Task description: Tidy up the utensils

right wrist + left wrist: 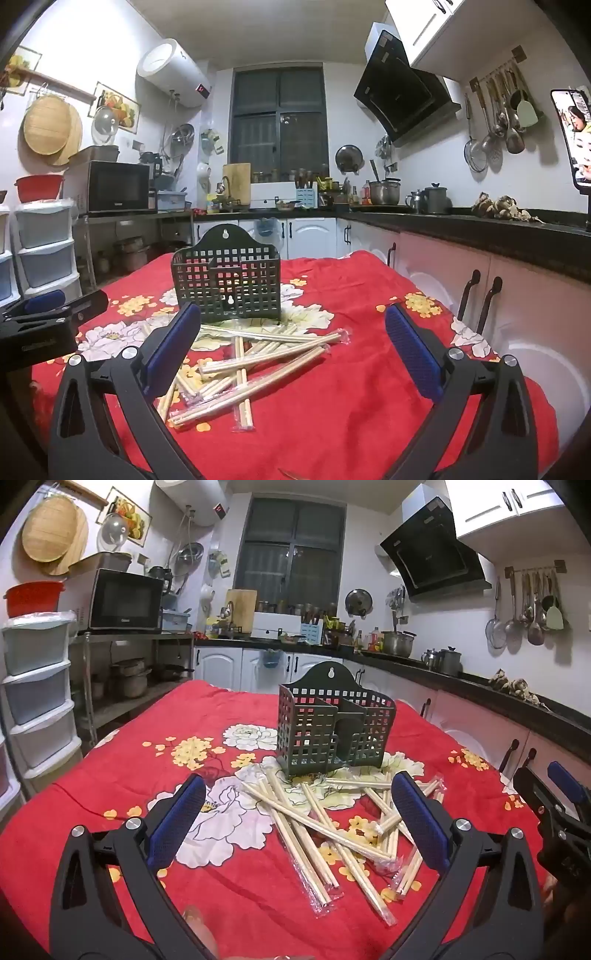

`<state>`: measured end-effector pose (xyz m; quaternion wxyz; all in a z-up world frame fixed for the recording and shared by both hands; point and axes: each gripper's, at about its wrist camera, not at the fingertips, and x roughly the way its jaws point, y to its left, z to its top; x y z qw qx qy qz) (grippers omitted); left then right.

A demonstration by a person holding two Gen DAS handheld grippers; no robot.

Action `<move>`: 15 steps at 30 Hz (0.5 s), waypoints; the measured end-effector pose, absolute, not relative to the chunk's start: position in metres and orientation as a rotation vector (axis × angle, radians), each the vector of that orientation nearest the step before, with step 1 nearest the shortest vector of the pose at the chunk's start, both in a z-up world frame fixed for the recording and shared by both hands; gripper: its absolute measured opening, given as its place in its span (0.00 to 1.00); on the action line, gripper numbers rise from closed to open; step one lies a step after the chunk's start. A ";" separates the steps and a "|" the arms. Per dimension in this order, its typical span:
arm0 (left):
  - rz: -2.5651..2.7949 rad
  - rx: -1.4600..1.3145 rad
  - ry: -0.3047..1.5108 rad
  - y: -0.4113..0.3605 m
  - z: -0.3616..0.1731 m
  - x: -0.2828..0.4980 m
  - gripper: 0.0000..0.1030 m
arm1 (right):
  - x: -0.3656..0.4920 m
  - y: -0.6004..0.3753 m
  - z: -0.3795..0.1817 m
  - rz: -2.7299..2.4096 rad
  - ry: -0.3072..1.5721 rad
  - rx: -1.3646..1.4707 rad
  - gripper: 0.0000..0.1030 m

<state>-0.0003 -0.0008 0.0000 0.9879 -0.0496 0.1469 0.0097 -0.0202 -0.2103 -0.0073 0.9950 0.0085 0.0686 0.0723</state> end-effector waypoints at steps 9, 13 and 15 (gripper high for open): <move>0.014 -0.111 0.301 -0.001 0.000 0.000 0.90 | -0.020 -0.210 -0.007 0.140 0.135 0.012 0.94; 0.013 -0.112 0.304 -0.005 0.004 -0.002 0.90 | -0.021 -0.212 -0.007 0.140 0.137 0.018 0.94; 0.011 -0.112 0.303 -0.005 0.004 -0.002 0.90 | -0.020 -0.211 -0.007 0.140 0.136 0.014 0.94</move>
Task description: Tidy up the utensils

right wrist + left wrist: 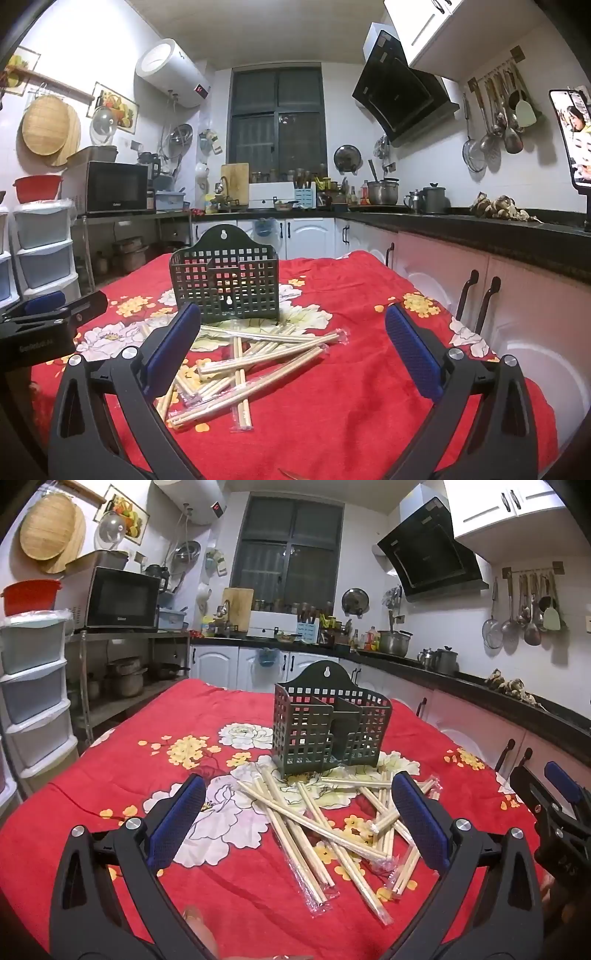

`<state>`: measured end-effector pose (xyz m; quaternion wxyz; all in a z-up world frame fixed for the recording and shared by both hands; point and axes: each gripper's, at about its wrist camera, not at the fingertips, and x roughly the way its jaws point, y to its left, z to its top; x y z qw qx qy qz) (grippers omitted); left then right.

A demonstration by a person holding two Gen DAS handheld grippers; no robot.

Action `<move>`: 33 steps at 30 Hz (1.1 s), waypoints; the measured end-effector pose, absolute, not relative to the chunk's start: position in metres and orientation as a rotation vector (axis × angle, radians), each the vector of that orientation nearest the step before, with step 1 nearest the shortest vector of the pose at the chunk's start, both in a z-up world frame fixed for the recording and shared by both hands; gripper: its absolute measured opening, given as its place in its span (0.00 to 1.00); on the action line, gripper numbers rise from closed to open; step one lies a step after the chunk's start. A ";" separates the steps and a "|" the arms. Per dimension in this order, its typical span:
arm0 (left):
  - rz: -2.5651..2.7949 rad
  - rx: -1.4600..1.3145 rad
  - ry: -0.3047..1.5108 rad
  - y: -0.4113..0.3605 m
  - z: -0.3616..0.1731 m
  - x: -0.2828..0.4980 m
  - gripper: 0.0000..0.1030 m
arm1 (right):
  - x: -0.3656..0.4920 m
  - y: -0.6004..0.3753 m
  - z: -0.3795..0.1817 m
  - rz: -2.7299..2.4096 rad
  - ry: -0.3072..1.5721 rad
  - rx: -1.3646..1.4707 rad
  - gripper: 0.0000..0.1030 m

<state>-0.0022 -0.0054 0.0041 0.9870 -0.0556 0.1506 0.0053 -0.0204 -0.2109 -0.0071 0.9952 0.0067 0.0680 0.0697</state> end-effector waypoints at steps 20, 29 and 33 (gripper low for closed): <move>0.003 -0.122 0.296 0.001 0.000 0.001 0.90 | -0.020 -0.210 -0.008 0.142 0.139 0.015 0.94; 0.003 -0.123 0.295 0.001 0.000 0.001 0.90 | -0.020 -0.210 -0.009 0.143 0.139 0.013 0.94; 0.003 -0.125 0.297 0.002 0.000 0.002 0.90 | -0.020 -0.210 -0.010 0.143 0.139 0.013 0.94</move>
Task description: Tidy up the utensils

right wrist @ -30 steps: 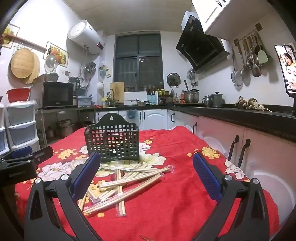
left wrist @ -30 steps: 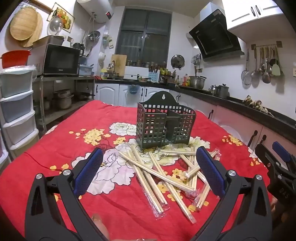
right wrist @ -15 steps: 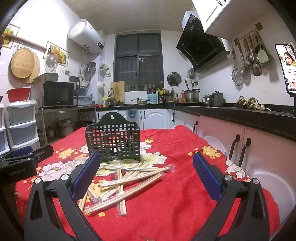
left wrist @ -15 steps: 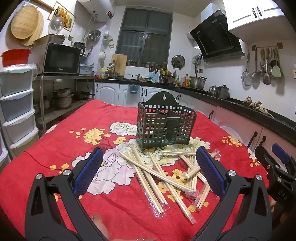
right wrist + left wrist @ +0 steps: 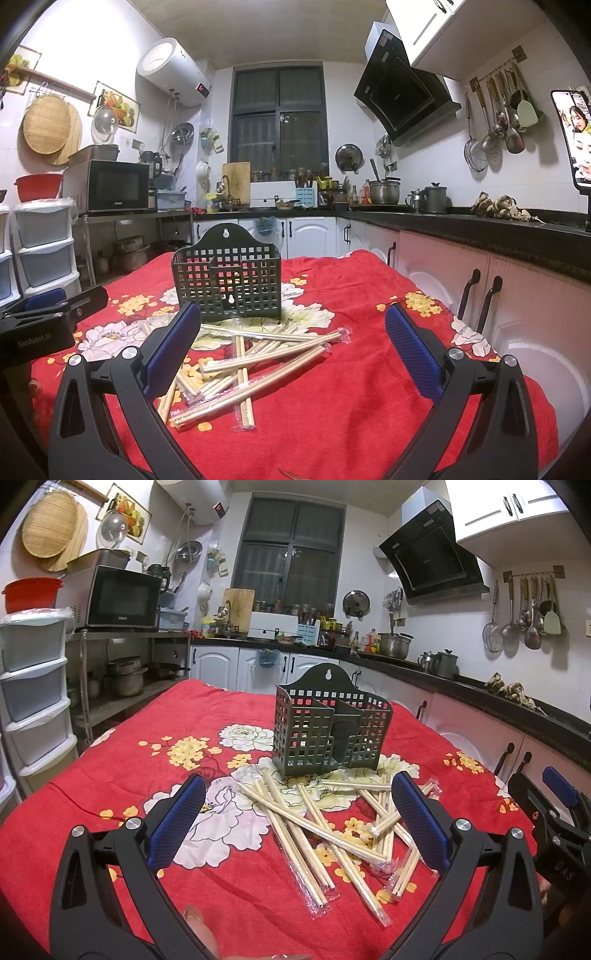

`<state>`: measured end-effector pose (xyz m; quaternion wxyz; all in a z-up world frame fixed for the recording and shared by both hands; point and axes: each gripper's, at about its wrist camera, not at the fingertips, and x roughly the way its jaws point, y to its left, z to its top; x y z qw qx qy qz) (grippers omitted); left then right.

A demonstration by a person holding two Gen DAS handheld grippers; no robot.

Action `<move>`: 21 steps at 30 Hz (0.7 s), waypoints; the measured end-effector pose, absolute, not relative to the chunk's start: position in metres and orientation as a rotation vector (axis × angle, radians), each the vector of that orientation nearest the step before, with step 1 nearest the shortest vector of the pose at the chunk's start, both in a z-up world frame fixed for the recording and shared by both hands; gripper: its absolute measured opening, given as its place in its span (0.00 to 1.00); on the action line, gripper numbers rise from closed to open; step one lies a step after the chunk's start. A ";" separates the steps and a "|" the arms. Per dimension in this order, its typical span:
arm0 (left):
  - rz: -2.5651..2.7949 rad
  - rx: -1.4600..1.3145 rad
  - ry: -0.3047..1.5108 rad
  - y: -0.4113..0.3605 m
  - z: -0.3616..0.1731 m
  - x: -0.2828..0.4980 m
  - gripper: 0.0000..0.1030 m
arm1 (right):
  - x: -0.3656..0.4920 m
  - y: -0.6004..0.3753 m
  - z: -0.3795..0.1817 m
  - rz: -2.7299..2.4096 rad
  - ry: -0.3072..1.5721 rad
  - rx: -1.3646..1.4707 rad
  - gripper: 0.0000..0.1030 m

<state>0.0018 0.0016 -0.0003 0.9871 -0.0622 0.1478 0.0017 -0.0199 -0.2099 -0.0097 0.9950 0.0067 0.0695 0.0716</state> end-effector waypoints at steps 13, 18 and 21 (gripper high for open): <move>0.013 -0.148 0.317 0.010 0.000 0.005 0.90 | -0.012 -0.201 -0.012 0.208 0.184 -0.014 0.94; 0.029 -0.178 0.340 0.019 0.000 0.010 0.90 | 0.004 -0.199 -0.010 0.223 0.225 -0.031 0.94; 0.033 -0.193 0.361 0.026 0.000 0.015 0.90 | 0.016 -0.196 -0.008 0.231 0.259 -0.042 0.94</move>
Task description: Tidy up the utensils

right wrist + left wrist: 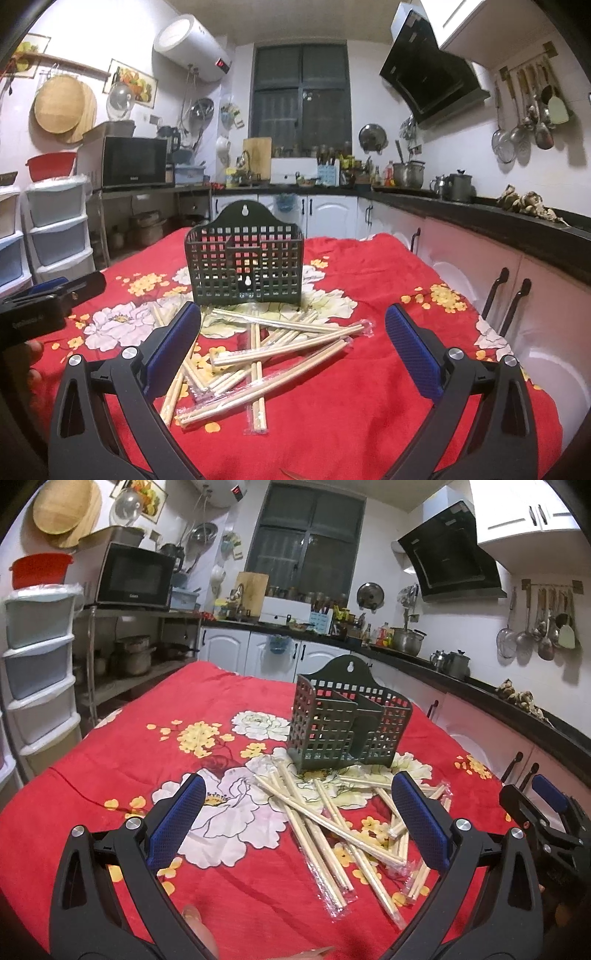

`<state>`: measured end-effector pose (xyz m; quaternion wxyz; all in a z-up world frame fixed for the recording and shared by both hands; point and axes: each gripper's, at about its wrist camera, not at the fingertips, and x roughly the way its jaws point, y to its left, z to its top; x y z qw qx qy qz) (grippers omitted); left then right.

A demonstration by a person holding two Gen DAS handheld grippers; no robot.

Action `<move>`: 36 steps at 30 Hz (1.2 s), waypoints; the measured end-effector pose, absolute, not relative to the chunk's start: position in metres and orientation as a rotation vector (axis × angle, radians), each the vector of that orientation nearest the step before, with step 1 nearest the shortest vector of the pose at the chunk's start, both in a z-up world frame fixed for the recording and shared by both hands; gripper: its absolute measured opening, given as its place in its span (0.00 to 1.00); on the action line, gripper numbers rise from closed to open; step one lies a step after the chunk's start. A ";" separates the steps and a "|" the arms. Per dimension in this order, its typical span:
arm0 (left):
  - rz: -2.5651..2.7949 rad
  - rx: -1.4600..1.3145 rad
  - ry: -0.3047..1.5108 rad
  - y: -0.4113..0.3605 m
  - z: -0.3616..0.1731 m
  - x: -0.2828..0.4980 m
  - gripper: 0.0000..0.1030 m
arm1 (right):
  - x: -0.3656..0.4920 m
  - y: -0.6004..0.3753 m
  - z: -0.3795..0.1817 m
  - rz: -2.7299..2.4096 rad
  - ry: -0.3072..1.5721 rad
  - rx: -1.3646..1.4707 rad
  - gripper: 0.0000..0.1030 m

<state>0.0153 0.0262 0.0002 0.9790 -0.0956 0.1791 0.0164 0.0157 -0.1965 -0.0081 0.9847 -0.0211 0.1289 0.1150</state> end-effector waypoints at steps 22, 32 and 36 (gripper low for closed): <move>-0.018 -0.283 0.613 0.069 0.001 0.094 0.90 | 0.102 -0.198 0.021 0.309 0.423 -0.006 0.94; -0.074 -0.367 0.794 0.076 -0.034 0.144 0.89 | 0.146 -0.230 0.001 0.234 0.556 0.035 0.94; -0.061 -0.382 0.825 0.083 -0.043 0.154 0.79 | 0.159 -0.246 -0.008 0.193 0.596 0.050 0.93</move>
